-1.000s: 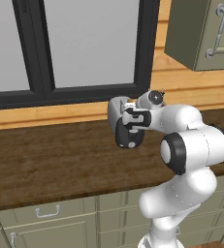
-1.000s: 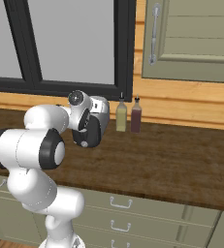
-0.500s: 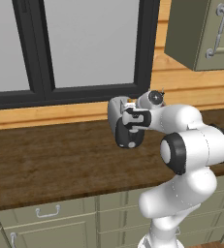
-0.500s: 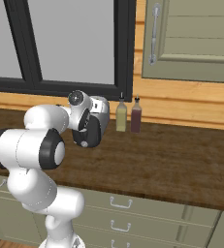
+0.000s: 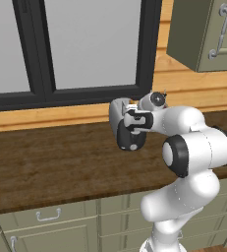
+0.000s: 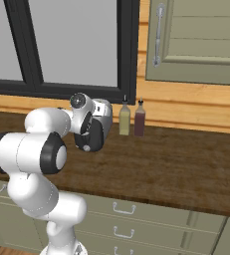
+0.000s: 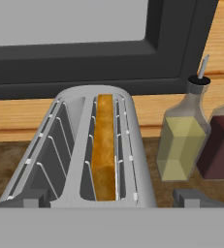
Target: Start the toaster. Once the lever pops up, take the bread to the plate on the dining counter.
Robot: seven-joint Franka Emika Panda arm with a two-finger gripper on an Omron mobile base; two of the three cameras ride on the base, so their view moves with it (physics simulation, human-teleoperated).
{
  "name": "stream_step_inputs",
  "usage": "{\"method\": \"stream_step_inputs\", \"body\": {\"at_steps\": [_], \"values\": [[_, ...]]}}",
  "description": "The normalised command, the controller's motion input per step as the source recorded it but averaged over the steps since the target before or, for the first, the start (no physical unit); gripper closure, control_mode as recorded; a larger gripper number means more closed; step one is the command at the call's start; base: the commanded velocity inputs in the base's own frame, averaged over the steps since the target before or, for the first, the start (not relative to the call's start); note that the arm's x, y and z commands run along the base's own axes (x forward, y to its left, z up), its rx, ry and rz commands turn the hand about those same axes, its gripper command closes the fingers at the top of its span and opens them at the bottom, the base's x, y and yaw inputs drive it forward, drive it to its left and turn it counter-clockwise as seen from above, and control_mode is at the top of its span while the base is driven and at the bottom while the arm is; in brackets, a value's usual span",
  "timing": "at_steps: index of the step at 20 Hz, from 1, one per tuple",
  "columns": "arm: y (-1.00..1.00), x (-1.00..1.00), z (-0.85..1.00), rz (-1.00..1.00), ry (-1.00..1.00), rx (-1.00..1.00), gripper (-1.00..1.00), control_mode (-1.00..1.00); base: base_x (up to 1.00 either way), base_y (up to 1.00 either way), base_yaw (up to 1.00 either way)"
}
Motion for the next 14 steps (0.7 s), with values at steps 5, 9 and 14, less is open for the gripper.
{"method": "stream_step_inputs", "body": {"at_steps": [5, 9, 14], "values": [[0.00, 0.00, 0.00, 0.00, 0.00, 0.00, -1.00, -1.00, 0.00, 0.00, 0.00], [0.00, 0.00, 0.00, 0.00, 0.00, 0.00, -1.00, -1.00, 0.00, 0.00, 0.00], [0.00, 0.00, 0.00, 0.00, 0.00, 0.00, -1.00, -1.00, 0.00, 0.00, 0.00]]}}
